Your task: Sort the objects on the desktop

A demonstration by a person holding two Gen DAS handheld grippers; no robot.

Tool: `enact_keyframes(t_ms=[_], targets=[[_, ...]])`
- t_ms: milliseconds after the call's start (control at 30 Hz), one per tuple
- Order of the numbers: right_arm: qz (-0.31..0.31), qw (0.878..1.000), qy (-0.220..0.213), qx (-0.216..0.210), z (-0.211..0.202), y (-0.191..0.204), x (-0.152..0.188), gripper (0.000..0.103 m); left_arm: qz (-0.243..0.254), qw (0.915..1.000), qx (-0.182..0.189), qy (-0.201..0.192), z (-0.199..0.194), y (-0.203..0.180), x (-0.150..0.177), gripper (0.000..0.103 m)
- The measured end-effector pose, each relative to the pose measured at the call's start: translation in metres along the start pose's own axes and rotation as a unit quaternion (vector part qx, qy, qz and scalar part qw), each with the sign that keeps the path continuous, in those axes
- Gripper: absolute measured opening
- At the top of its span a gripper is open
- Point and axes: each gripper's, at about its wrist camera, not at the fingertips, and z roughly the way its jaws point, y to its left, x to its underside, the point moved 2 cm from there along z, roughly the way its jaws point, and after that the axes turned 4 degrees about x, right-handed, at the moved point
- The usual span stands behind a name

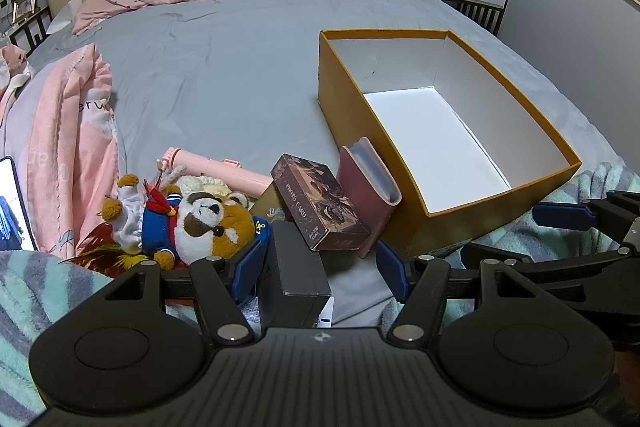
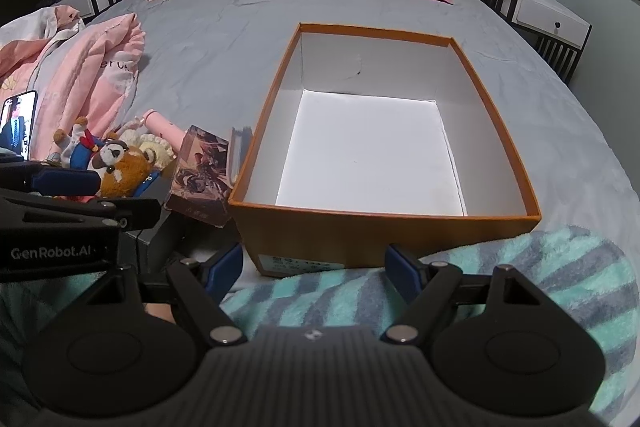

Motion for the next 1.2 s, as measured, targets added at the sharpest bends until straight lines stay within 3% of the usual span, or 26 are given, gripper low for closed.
enact_keyframes(t_ms=[133, 300, 467, 733, 1000, 1167, 1200], targets=[[-0.013, 1.000, -0.014, -0.019, -0.008, 0.003, -0.006, 0.066, -0.003, 1.0000, 0.001, -0.007, -0.007, 0.007, -0.001, 0.073], [-0.030, 0.997, -0.033, -0.062, -0.018, 0.011, -0.026, 0.060, -0.026, 0.9996, 0.003, -0.012, -0.015, 0.028, -0.008, 0.073], [-0.051, 0.995, -0.022, -0.086, -0.005, 0.025, -0.040, 0.044, -0.080, 0.9960, 0.041, 0.006, -0.006, 0.049, -0.018, 0.073], [-0.095, 0.993, -0.018, -0.071, 0.015, 0.025, -0.071, 0.042, -0.117, 0.9871, 0.099, 0.045, 0.038, 0.057, -0.046, 0.073], [-0.108, 0.990, 0.024, -0.093, 0.045, 0.026, -0.087, 0.036, -0.153, 0.9770, 0.103, 0.107, 0.093, 0.063, -0.050, 0.073], [-0.114, 0.987, 0.041, -0.109, 0.056, 0.025, -0.090, 0.036, -0.155, 0.9758, 0.106, 0.112, 0.105, 0.061, -0.052, 0.065], [-0.115, 0.986, 0.044, -0.113, 0.057, 0.025, -0.091, 0.036, -0.154, 0.9761, 0.106, 0.111, 0.106, 0.060, -0.052, 0.058]])
